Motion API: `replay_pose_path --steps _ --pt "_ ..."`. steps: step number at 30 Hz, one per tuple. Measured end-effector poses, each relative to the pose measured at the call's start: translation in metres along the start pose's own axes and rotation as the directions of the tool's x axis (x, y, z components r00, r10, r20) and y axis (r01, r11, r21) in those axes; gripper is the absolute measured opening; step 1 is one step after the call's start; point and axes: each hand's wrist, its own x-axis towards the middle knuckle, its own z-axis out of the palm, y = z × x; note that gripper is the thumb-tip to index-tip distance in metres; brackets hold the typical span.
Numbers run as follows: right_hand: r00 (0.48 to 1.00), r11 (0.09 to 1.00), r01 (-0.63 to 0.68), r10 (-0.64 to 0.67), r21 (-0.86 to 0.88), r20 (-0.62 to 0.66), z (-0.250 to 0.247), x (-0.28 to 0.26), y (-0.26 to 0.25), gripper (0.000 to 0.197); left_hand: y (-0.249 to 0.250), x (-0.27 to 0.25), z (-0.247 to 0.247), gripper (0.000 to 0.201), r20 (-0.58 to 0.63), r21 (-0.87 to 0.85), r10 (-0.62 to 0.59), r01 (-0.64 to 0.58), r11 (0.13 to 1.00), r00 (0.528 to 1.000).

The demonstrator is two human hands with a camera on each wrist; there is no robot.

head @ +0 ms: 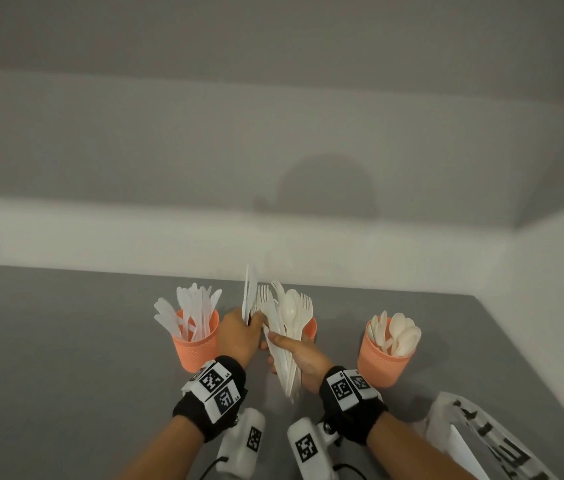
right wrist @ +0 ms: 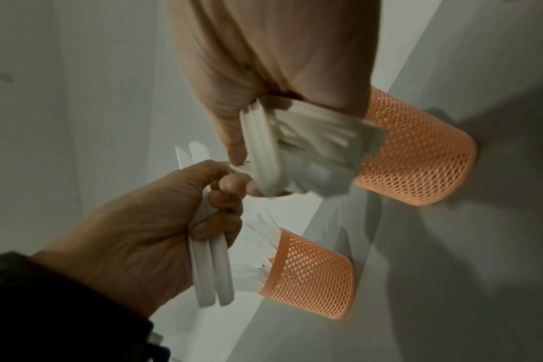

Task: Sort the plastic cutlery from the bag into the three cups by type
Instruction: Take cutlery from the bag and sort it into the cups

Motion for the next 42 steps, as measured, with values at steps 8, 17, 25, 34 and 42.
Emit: replay_pose_path --steps 8,17,25,34,42 --pt "0.999 0.996 0.048 -0.049 -0.080 -0.011 0.000 -0.001 0.002 0.013 -0.001 0.006 0.003 0.009 -0.203 -0.035 0.038 -0.046 0.998 0.978" --pt "0.987 0.978 0.115 -0.132 -0.176 -0.087 0.002 0.006 0.006 0.034 -0.002 0.008 0.013 0.022 -0.046 0.082 -0.048 0.052 0.995 0.998" --pt "0.987 0.999 0.038 -0.033 0.027 -0.160 -0.004 0.011 0.004 0.046 -0.002 0.005 0.015 0.010 -0.078 -0.297 -0.225 0.193 0.935 0.971" --pt "0.979 0.985 0.169 -0.173 -0.044 -0.110 0.007 -0.002 -0.011 0.030 -0.009 -0.006 0.019 0.025 0.006 -0.244 -0.061 0.061 0.968 0.998" --pt "0.998 0.993 -0.032 0.037 0.109 -0.041 -0.012 0.016 -0.003 0.023 -0.017 0.019 -0.032 0.028 -0.167 -0.331 -0.078 0.019 0.944 0.983"
